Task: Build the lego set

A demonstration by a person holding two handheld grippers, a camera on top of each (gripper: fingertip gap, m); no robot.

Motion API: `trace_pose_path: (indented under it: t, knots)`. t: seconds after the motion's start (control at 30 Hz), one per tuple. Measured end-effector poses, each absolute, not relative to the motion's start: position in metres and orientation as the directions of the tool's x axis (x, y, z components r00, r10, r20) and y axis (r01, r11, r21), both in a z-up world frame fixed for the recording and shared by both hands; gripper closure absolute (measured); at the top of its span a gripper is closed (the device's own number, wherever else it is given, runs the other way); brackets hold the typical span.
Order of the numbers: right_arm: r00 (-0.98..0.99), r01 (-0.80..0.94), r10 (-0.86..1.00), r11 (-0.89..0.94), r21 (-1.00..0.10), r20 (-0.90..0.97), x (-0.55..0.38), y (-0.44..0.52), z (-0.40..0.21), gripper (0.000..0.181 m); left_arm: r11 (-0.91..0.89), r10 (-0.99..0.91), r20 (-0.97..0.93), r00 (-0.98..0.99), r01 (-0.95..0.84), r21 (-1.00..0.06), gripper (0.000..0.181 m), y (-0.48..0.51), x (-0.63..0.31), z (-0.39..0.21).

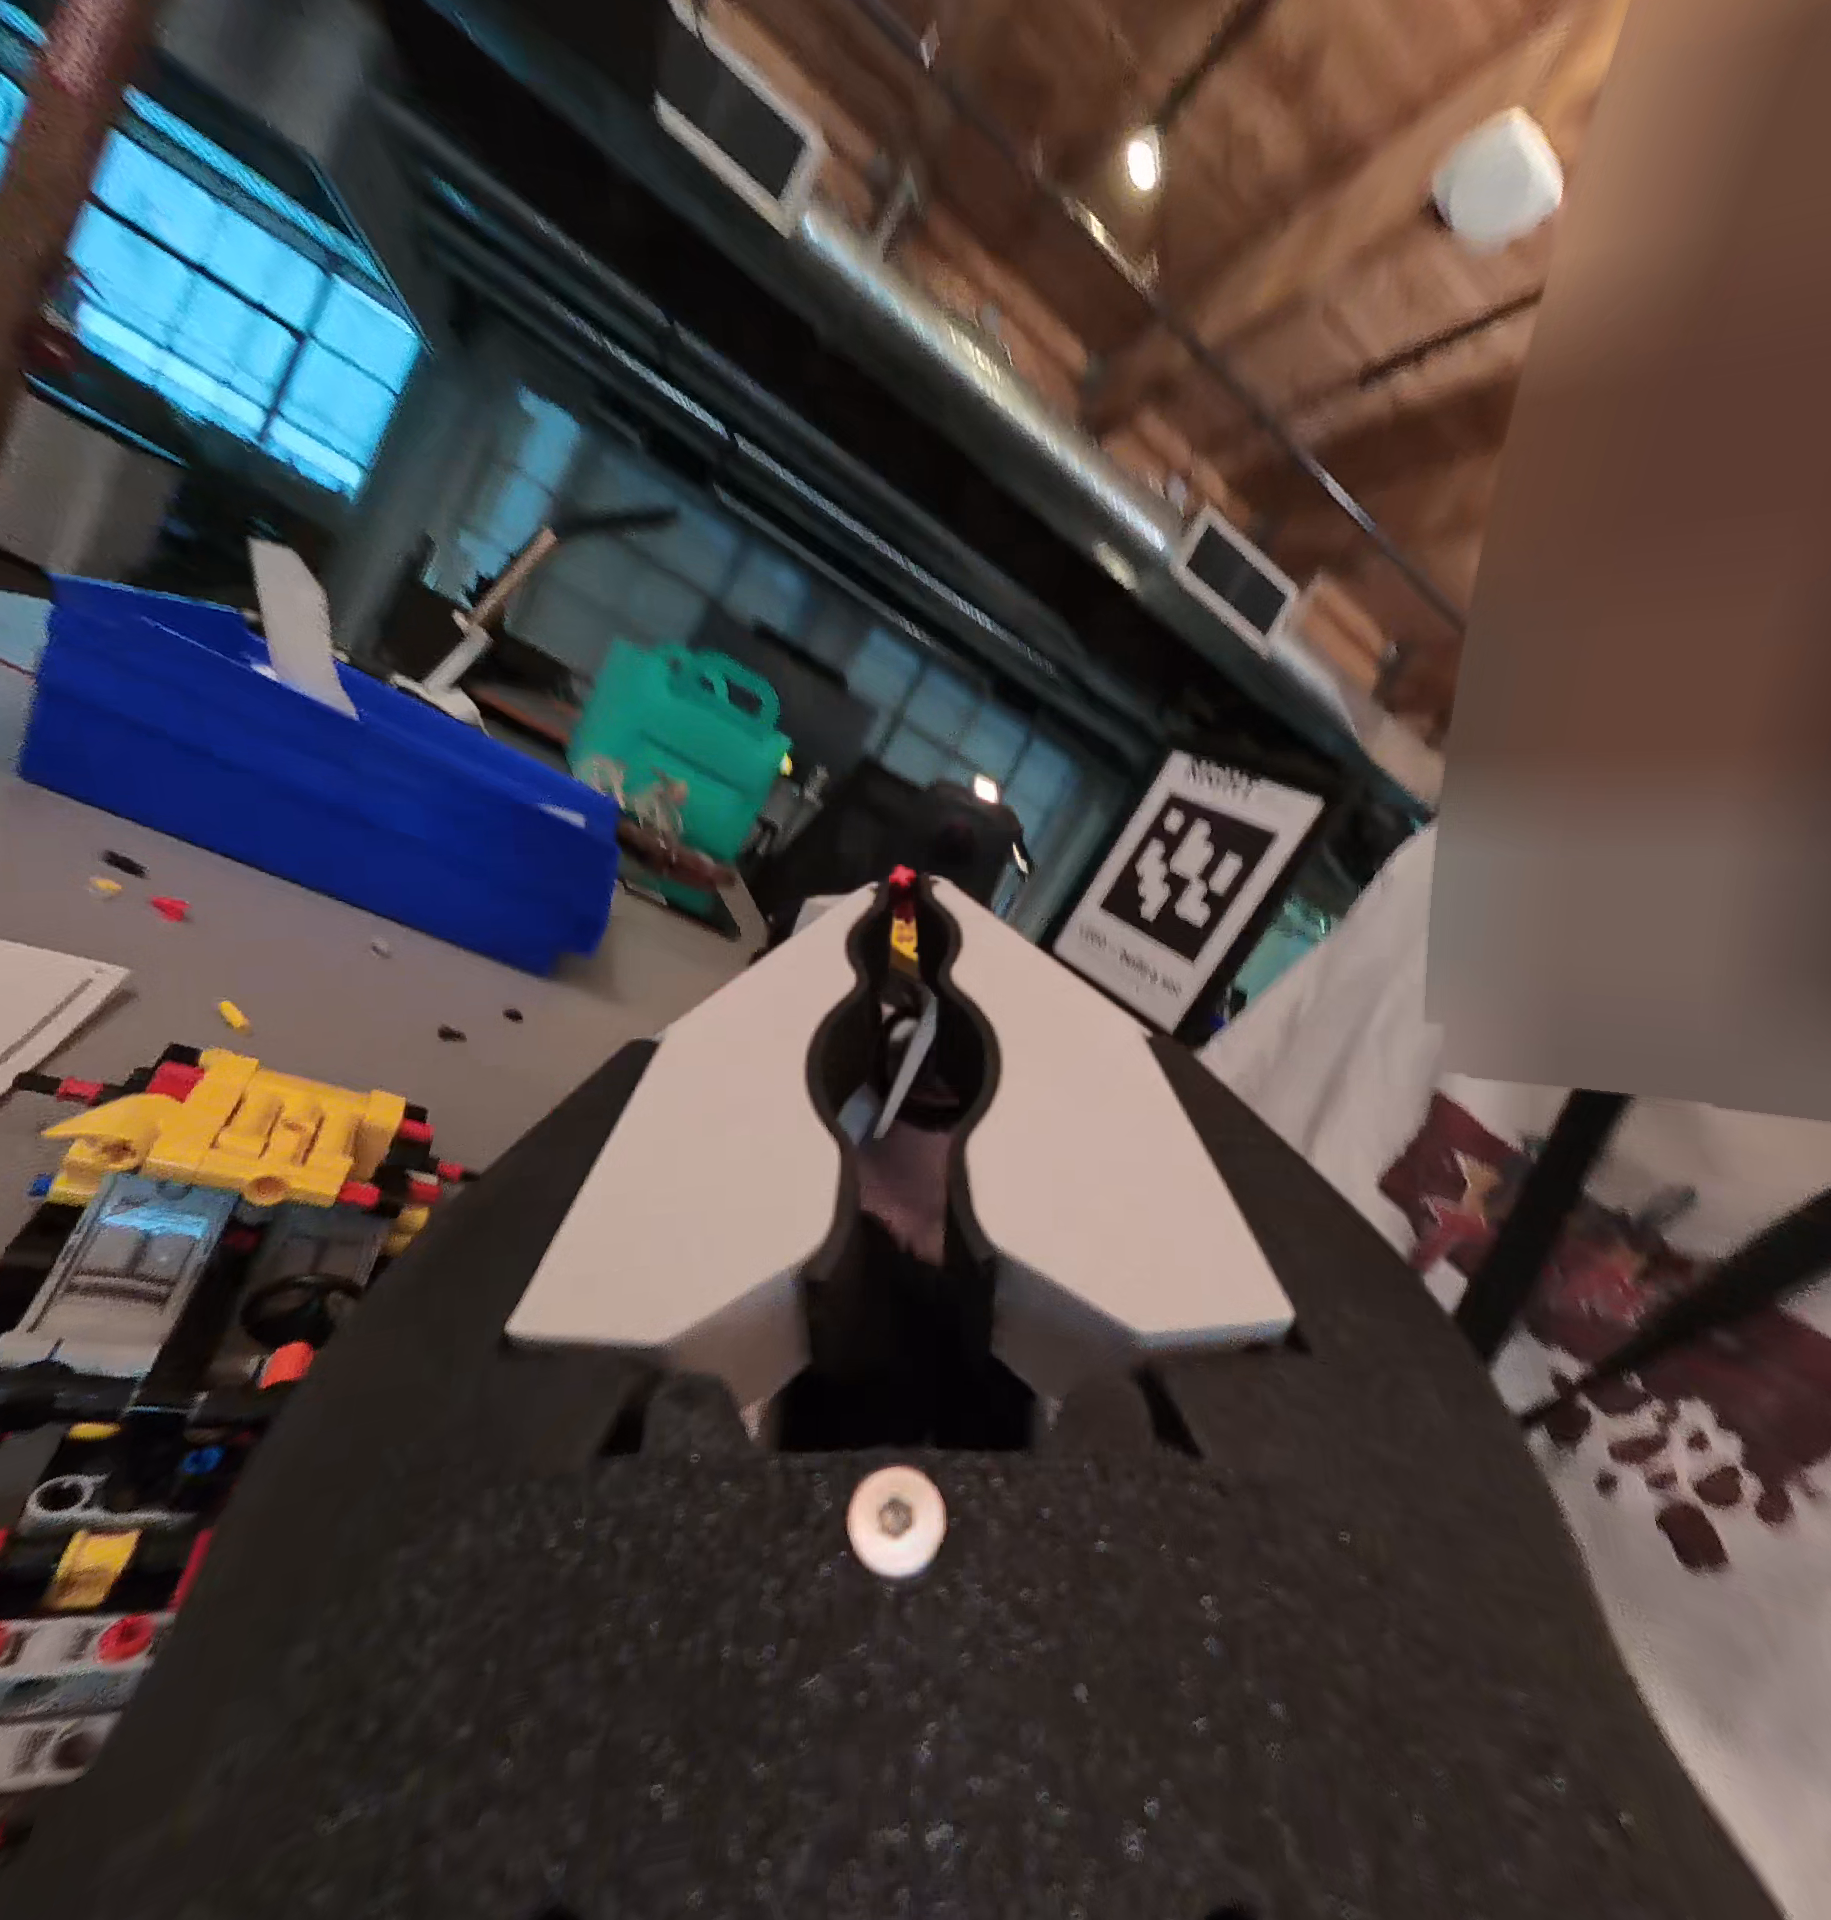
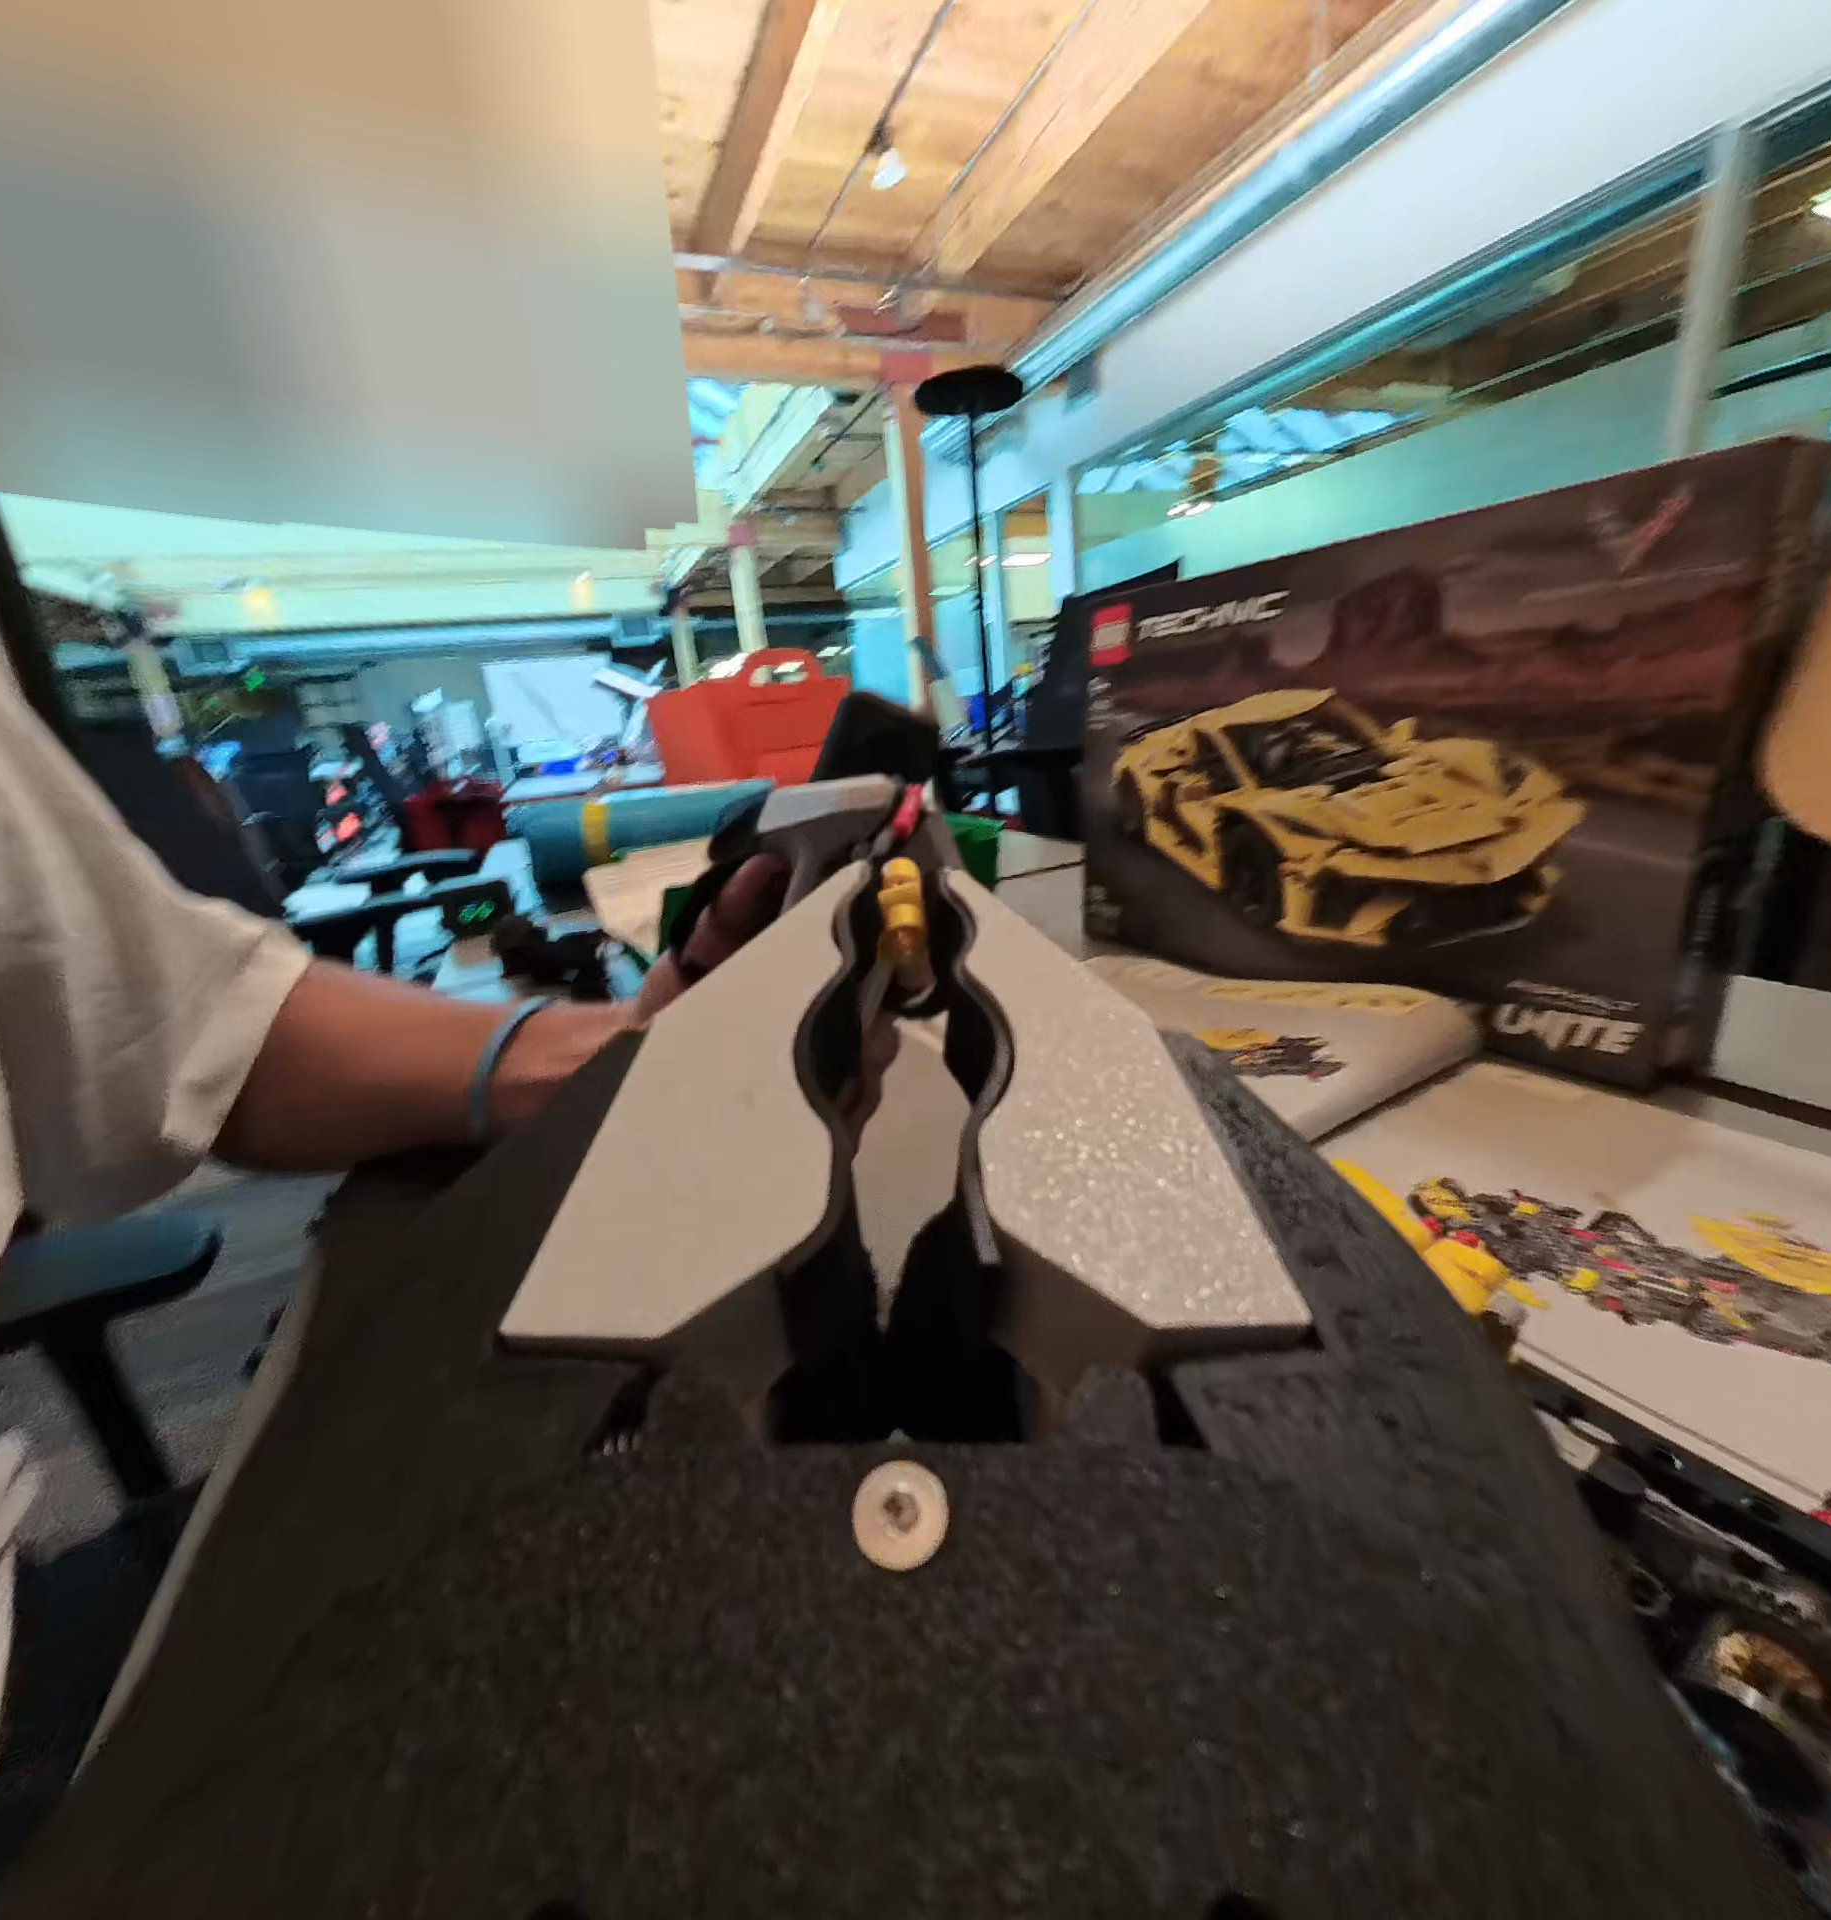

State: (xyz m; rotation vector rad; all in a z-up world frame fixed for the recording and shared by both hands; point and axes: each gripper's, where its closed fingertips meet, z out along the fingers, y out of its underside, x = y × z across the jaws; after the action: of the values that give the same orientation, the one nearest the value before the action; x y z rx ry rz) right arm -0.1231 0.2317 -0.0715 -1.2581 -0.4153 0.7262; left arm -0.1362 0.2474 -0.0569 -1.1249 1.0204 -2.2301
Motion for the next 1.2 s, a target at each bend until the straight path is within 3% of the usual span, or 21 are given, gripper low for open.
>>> trace_pose_path:
  t: [0.2,0.9,1.2]
  knots:
    - [0.72,-0.523,0.604,0.148,-0.839,-0.342,-0.111,0.238,-0.056,0.174,-0.683,-0.663,0.523,-0.536,0.147,-0.715,0.178,0.245,-0.128,-0.05]
    - [0.542,-0.645,0.705,0.0,-0.764,-0.457,-0.127,0.242,-0.059,0.174,-0.625,-0.721,0.474,-0.505,0.18,-0.759,0.178,0.241,-0.128,-0.05]
    - [0.56,-0.624,0.703,0.008,-0.782,-0.439,-0.128,0.242,-0.06,0.174,-0.631,-0.718,0.487,-0.497,0.172,-0.756,0.178,0.242,-0.128,-0.052]
